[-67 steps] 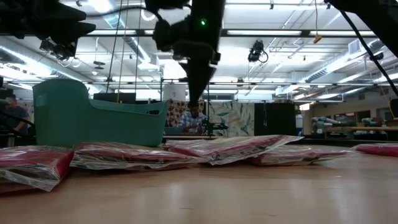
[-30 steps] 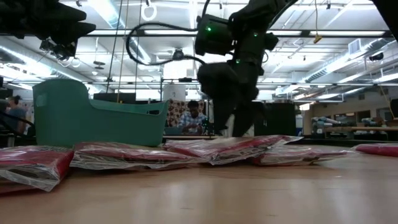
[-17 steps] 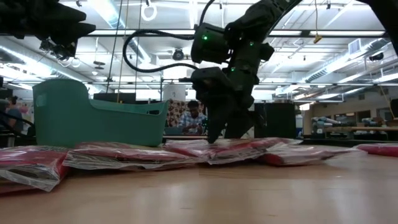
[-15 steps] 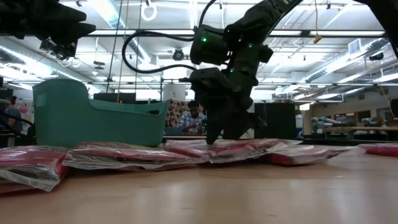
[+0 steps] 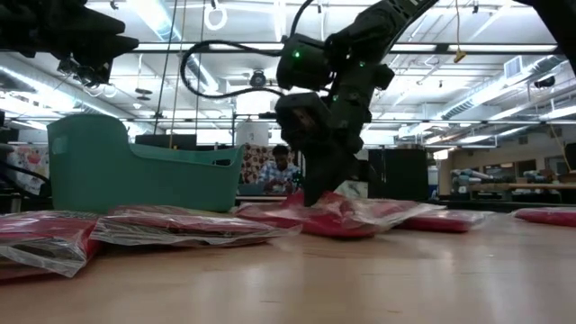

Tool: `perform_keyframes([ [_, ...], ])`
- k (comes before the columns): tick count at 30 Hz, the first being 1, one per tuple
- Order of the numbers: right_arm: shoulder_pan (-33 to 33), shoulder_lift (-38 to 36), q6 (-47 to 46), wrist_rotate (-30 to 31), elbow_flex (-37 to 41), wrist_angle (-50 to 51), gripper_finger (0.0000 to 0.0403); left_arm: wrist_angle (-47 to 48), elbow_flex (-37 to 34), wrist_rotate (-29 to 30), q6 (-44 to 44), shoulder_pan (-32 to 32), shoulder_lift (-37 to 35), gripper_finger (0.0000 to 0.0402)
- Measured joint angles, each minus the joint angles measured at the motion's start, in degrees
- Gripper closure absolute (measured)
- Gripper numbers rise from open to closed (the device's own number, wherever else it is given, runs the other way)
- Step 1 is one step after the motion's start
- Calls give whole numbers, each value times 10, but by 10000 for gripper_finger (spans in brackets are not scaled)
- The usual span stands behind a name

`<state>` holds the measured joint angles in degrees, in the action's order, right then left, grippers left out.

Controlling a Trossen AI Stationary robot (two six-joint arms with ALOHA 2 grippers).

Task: Sort popcorn bags into baskets
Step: Put the red popcorn bag into the green bin

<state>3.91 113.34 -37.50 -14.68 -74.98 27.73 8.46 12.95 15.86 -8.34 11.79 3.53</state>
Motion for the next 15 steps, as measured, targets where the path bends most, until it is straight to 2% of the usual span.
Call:
perform_keyframes([
  [9, 12, -76, 38, -6, 0, -58, 385, -1, 0, 0, 1, 0, 0, 251],
  [15, 23, -81, 40, -50, 0, -217, 385, -23, 0, 0, 5, 0, 0, 251],
])
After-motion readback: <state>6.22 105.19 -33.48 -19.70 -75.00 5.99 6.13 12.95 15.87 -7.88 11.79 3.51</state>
